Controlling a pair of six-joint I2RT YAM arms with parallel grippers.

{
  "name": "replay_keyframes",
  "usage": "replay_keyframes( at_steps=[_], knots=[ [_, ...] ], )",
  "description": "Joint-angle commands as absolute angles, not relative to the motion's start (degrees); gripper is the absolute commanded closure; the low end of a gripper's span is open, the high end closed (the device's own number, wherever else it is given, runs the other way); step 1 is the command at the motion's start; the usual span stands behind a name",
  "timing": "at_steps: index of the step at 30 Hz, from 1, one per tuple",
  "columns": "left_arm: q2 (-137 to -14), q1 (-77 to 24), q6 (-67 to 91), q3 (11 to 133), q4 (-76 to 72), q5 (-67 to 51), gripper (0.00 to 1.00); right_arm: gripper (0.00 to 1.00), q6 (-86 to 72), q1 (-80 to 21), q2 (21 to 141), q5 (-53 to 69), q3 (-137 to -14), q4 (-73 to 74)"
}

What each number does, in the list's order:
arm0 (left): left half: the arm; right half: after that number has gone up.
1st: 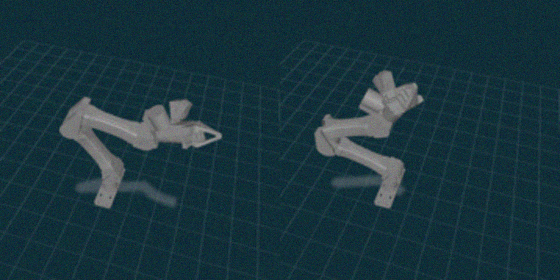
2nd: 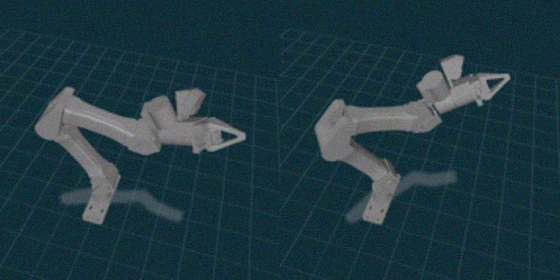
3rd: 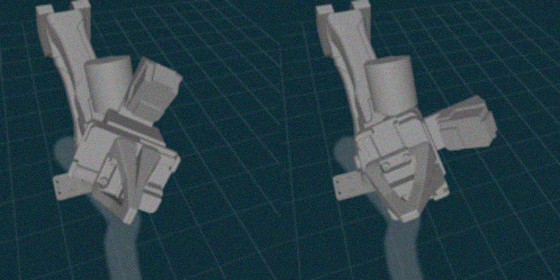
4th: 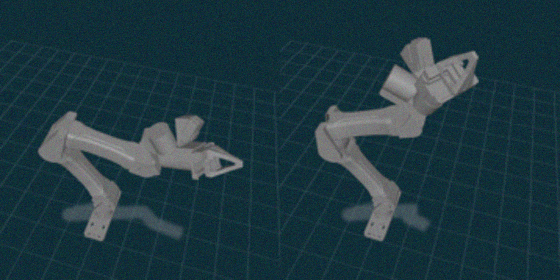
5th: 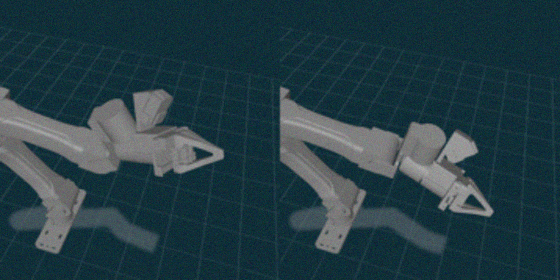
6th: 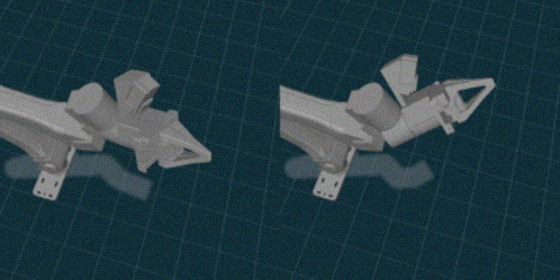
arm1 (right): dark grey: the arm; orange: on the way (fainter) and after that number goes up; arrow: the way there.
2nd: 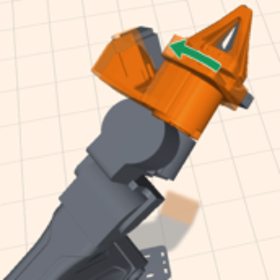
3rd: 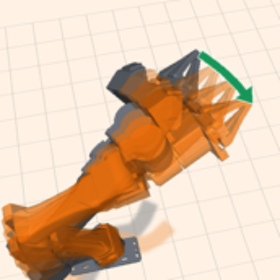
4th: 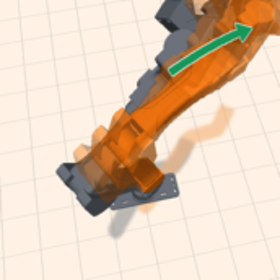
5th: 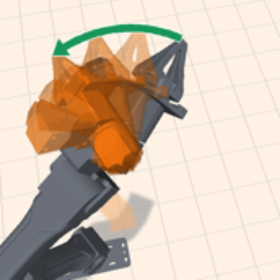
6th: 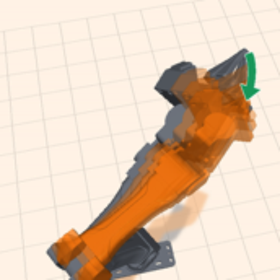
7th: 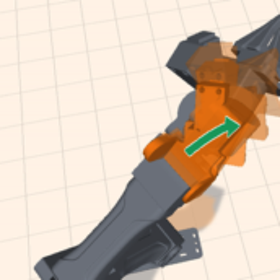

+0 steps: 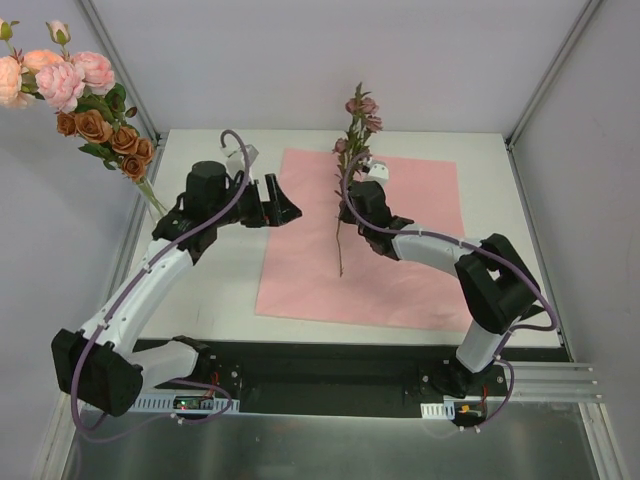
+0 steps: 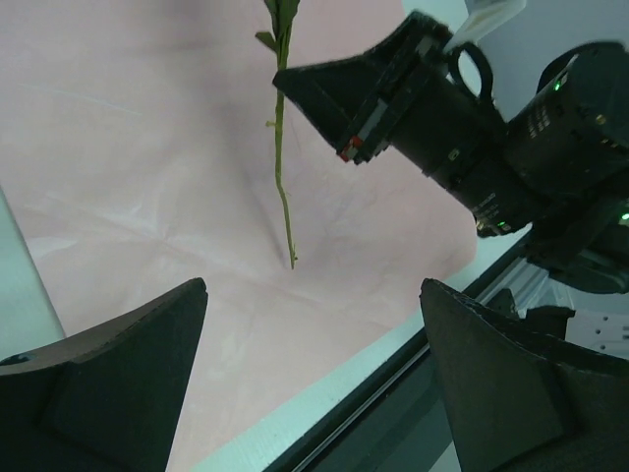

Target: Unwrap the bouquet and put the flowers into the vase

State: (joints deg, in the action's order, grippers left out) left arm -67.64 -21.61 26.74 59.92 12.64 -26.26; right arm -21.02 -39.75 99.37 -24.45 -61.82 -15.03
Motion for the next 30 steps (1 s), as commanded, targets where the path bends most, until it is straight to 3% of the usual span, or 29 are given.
replay_keyframes(
  at_steps=[1, 8, 12, 17, 24, 29, 30],
  knots=[
    [-61.7, -18.0, 30.7, 59.2, 13.1, -23.6, 0.11, 0.99, -8.9, -39.5, 96.2, -5.2, -58.7, -34.9],
    [-58.2, -9.8, 36.6, 57.3, 13.7, -24.9, 0.02, 0.99, -7.4, -39.7, 96.0, 21.5, -55.2, -52.5],
    [-59.8, -9.1, 36.4, 58.1, 13.6, -27.0, 0.02, 0.99, -7.1, -40.6, 96.8, 28.0, -56.5, -53.8],
    [-63.7, -9.1, 34.1, 59.9, 13.6, -33.2, 0.13, 0.99, -6.6, -41.8, 97.4, 34.0, -58.5, -53.4],
    [-64.1, -9.5, 29.9, 59.6, 13.6, -31.2, 0.06, 0.99, -4.8, -43.1, 97.8, 37.8, -60.7, -50.8],
    [-63.1, -9.6, 27.9, 60.3, 13.6, -29.6, 0.15, 0.99, -3.1, -43.9, 98.2, 39.3, -62.1, -47.6],
    [-63.0, -9.6, 27.4, 60.4, 13.6, -29.5, 0.22, 0.99, -2.8, -44.1, 98.1, 39.5, -62.6, -47.2]
  ],
)
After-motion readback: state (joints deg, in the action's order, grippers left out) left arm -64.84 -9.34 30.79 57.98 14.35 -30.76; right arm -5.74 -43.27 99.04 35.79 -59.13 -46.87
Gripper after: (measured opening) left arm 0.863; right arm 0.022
